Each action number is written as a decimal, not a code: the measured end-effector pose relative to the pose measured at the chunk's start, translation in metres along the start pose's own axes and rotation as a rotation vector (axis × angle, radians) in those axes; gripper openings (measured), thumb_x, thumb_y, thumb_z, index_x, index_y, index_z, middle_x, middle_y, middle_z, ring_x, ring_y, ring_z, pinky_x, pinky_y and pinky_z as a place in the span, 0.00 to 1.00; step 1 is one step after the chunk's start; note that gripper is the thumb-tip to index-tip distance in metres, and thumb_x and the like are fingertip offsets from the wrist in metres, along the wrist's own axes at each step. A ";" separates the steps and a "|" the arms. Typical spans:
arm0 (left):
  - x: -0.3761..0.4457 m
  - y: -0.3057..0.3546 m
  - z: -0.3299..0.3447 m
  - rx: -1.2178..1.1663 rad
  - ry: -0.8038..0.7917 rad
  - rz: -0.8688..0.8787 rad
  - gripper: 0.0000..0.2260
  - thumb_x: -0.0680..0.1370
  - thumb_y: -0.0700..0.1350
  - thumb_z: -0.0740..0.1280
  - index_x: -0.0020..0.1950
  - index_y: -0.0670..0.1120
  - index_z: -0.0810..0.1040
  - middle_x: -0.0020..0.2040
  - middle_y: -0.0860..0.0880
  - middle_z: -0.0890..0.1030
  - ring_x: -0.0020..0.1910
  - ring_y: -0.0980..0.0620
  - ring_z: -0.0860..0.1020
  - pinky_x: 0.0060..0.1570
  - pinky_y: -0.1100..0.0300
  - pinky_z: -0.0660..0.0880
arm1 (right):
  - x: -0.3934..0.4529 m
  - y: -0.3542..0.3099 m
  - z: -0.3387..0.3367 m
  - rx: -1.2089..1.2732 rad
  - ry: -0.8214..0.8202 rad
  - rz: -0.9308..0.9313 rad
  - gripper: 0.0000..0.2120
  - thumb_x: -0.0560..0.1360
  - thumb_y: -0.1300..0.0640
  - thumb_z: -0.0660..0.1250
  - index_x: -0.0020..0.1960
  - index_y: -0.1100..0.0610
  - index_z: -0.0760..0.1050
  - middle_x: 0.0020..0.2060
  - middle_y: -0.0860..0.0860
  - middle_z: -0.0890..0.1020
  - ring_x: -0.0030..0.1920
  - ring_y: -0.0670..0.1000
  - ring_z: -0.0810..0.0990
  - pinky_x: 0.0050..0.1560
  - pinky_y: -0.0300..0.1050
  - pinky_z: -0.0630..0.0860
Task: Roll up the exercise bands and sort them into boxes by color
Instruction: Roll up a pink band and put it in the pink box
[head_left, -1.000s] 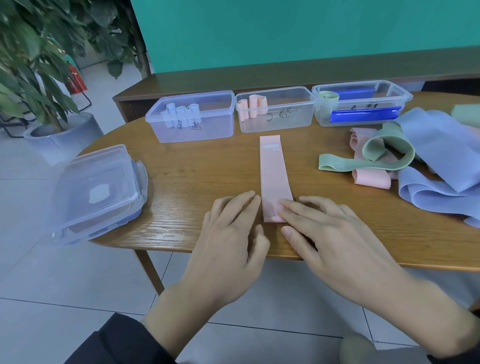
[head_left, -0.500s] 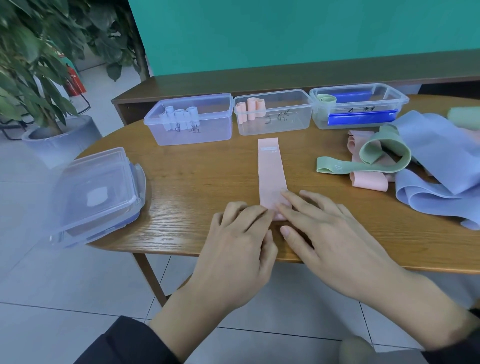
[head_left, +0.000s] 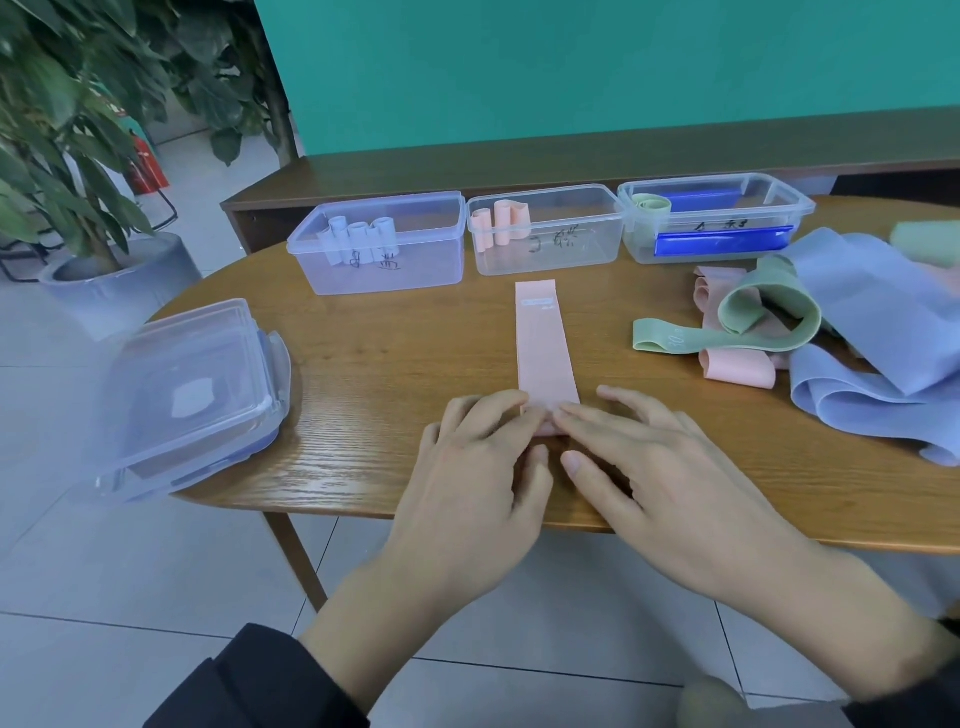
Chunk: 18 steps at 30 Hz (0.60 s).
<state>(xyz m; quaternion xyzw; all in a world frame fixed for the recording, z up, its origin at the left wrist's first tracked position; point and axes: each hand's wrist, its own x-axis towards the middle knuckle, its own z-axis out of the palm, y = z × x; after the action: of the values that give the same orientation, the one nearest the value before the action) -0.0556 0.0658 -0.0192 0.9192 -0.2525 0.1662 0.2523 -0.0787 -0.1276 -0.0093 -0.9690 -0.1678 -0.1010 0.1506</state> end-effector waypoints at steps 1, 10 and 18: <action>0.000 0.000 0.001 -0.046 0.033 0.011 0.16 0.81 0.50 0.57 0.64 0.54 0.80 0.64 0.59 0.76 0.64 0.54 0.71 0.60 0.48 0.74 | 0.001 0.000 -0.001 -0.003 -0.020 0.001 0.32 0.79 0.36 0.40 0.78 0.44 0.65 0.75 0.36 0.68 0.78 0.45 0.56 0.72 0.48 0.63; 0.002 -0.007 0.007 -0.015 0.069 0.104 0.19 0.79 0.42 0.54 0.64 0.47 0.80 0.61 0.54 0.80 0.60 0.51 0.75 0.55 0.48 0.77 | 0.010 0.002 -0.008 0.008 -0.116 0.023 0.27 0.82 0.38 0.46 0.80 0.42 0.59 0.78 0.35 0.60 0.80 0.44 0.50 0.77 0.46 0.55; 0.009 -0.012 0.007 -0.012 0.010 0.079 0.24 0.77 0.43 0.50 0.66 0.49 0.79 0.62 0.56 0.79 0.63 0.51 0.72 0.57 0.47 0.76 | 0.005 0.005 -0.001 0.098 0.012 -0.012 0.30 0.81 0.36 0.45 0.76 0.45 0.69 0.73 0.38 0.71 0.77 0.42 0.59 0.74 0.49 0.66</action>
<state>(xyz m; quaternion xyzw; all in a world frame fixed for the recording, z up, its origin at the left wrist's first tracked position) -0.0405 0.0671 -0.0257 0.9062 -0.2884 0.1790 0.2522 -0.0722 -0.1308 -0.0080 -0.9589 -0.1773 -0.0994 0.1982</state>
